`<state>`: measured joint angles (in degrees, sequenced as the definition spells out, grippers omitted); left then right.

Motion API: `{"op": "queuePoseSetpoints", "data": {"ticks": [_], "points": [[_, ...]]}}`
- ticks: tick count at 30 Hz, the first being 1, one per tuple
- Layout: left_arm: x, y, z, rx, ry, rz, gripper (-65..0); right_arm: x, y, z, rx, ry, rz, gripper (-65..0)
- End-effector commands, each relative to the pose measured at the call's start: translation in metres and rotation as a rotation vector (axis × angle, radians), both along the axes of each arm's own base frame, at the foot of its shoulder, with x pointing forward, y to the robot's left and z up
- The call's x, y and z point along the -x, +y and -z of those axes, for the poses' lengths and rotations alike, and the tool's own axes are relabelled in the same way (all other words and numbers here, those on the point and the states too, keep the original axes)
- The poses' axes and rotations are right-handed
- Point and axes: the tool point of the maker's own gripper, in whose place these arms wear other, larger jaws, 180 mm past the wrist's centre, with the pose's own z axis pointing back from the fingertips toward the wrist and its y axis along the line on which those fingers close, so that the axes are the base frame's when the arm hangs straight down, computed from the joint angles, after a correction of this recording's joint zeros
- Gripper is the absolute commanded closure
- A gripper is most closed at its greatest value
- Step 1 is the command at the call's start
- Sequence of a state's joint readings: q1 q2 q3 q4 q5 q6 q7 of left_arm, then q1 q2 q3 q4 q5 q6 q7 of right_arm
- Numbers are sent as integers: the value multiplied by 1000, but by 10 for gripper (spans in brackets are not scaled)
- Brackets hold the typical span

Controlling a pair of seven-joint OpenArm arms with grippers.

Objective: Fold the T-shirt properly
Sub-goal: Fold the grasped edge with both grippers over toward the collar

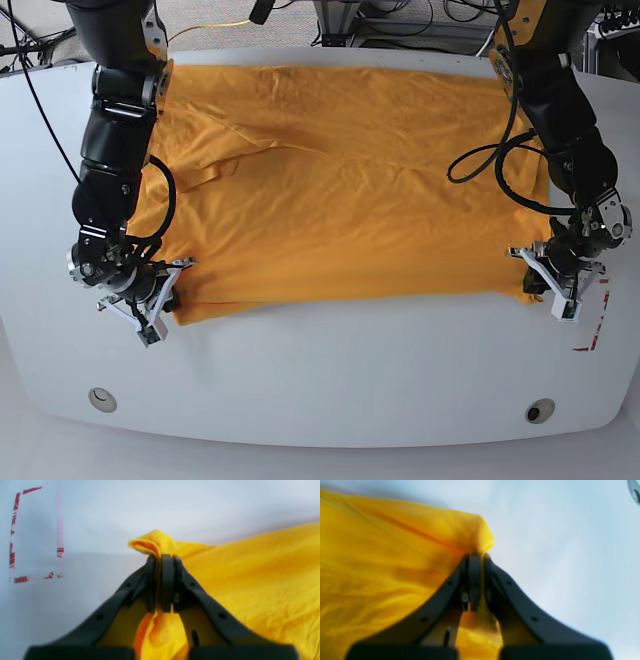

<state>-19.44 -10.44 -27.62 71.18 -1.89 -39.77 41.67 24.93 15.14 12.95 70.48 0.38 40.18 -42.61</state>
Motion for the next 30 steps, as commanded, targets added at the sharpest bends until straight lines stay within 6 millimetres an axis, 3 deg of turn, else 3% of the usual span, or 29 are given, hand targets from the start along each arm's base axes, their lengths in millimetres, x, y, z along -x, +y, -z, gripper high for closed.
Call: {"op": "queuePoseSetpoints", "data": {"ticks": [1,10,15,24,30], "points": [[-11,5,-29,-33,-66,0,-11,0,-9,-29,73,-56,4,0],[17,9,-32,-121,-63,6,-11,60,-29,-52,227,-19,73,0],[42,9,-23,-162,-39,16,-11,102,-38,-55,244,28,114,0],[89,9,-1,-215,35,37,-11,174,-35,-19,136,155,114,0],[117,10,16,-235,103,50,-15,199,-36,0,88,221,121,0]]}}
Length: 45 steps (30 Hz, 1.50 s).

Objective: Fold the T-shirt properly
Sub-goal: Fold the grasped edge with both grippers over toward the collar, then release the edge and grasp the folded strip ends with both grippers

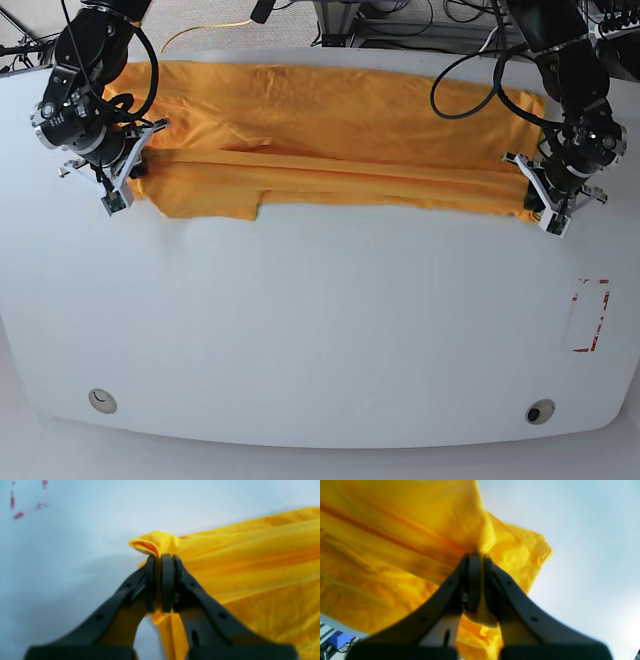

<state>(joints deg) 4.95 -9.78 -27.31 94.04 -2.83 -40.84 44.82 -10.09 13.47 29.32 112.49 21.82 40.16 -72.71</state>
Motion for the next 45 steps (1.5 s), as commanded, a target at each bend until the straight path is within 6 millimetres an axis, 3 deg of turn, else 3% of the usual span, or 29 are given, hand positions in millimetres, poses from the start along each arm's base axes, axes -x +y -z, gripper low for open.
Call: {"op": "queuePoseSetpoints", "data": {"ticks": [1,8,12,15,19,22,25,29,34,37,40,43,45], "points": [[0,14,-13,-59,-11,-15,-15,2,-7,-5,28,-8,2,0],[31,19,-4,-117,93,-23,-15,20,-6,7,24,45,-2,0],[39,19,1,-121,114,-19,-18,28,-5,12,21,69,-5,-17],[44,21,4,-130,144,-25,-49,35,-6,15,26,87,-1,-127],[51,33,5,-173,205,-39,-179,44,-11,18,27,104,16,-357],[53,36,3,-184,219,-43,-262,44,-15,12,11,74,50,-430],[48,37,-9,-208,191,-37,-322,42,-14,4,-57,24,92,-428],[34,25,-44,-241,84,-14,-372,31,-3,-16,-202,-79,94,-428],[22,4,-49,-160,67,-1,-374,16,27,-36,-383,-179,44,-428],[23,-2,-42,-135,86,-5,-374,15,35,-35,-416,-187,50,-428],[30,-8,-20,-99,145,-24,-374,12,53,-26,-455,-162,32,-412],[41,-3,0,-106,218,-43,-372,12,70,-17,-449,-126,-6,-341],[47,-2,14,-98,263,-52,-372,11,73,-8,-409,-94,-18,-258]]}}
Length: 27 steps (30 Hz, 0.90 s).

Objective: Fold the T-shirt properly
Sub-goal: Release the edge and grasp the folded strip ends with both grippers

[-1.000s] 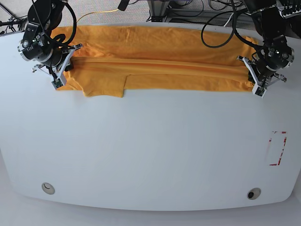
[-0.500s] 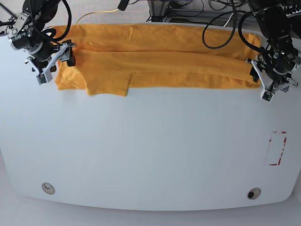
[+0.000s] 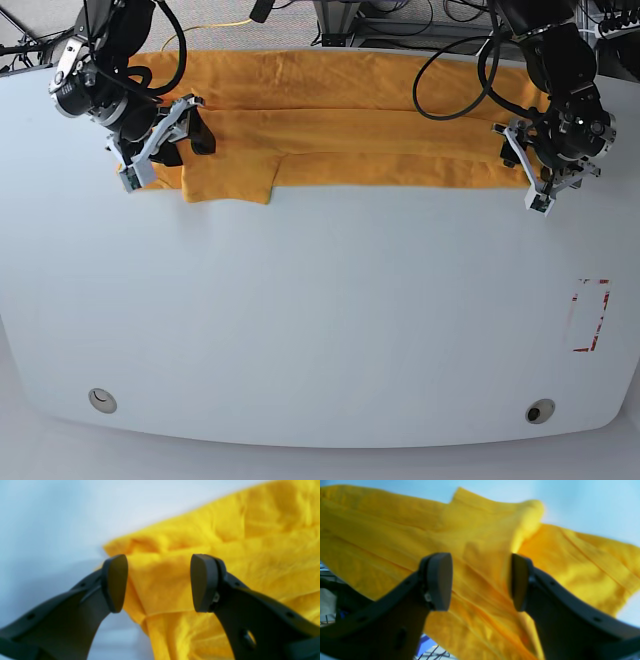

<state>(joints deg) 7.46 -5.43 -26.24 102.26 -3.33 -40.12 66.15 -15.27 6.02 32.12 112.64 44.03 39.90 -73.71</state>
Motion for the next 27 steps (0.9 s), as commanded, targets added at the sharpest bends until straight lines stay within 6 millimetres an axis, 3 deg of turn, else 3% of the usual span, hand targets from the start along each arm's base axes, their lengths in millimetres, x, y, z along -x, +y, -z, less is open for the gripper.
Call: {"op": "queuePoseSetpoints", "data": {"ticks": [1,5,13,17,21,27], "points": [[-1,10,1,-21,6,-12,-372,-7,-5,-1,53,-20,-2,-233],[10,14,16,-11,59,-24,-372,-5,-11,17,143,22,11,-125],[3,15,30,32,48,-23,-372,4,-60,79,292,214,75,-117],[-14,14,27,49,23,-30,-372,-6,-76,94,297,228,100,-117],[-20,14,33,73,36,-39,-372,-17,-103,90,320,228,129,-116],[-31,13,27,77,13,-38,-372,-35,-115,76,344,187,142,-116]]}}
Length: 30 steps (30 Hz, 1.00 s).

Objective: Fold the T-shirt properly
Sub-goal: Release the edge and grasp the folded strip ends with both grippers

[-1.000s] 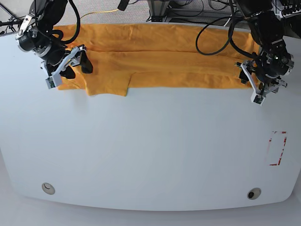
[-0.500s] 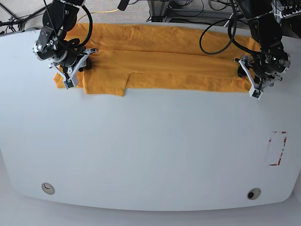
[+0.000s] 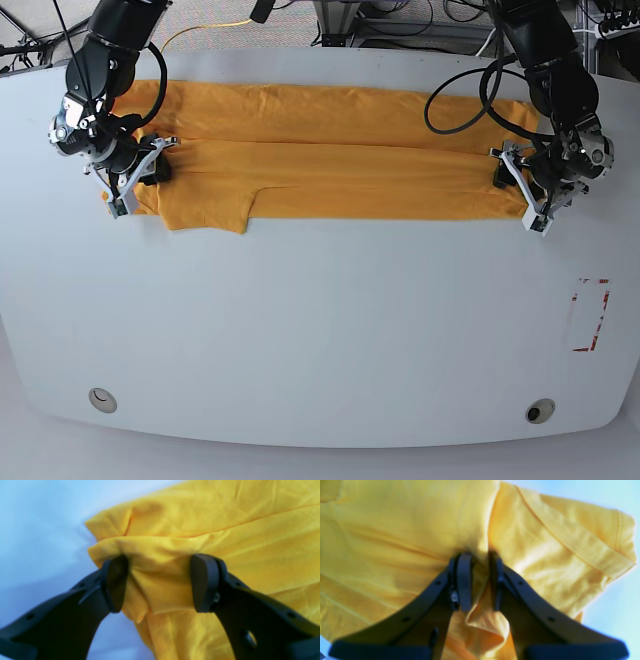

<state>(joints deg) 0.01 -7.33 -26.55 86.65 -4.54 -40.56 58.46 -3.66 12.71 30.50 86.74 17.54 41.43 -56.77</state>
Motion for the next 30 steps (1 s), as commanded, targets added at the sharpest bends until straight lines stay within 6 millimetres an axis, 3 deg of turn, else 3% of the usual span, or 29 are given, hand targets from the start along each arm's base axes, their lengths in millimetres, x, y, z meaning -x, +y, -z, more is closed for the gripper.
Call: {"op": "queuePoseSetpoints", "data": {"ticks": [1,7,11,14,19,24,30], "points": [[3,14,-3,-66,34,-15,-372,6,-29,0,116,73,23,-116],[-15,9,-38,-80,-68,-6,-376,2,-30,-3,118,64,23,-116],[-6,22,-60,-58,-85,-72,-378,3,-30,-4,122,64,22,-116],[-1,29,-64,-19,-98,-112,-378,3,-29,-4,119,63,22,-116],[17,22,-54,68,-89,-120,-386,7,-30,-1,119,72,23,-114],[21,10,-39,171,-65,-123,-454,7,-29,-1,118,71,21,-113],[29,11,-16,276,-35,-191,-458,5,-20,-2,107,59,20,-114]]}}
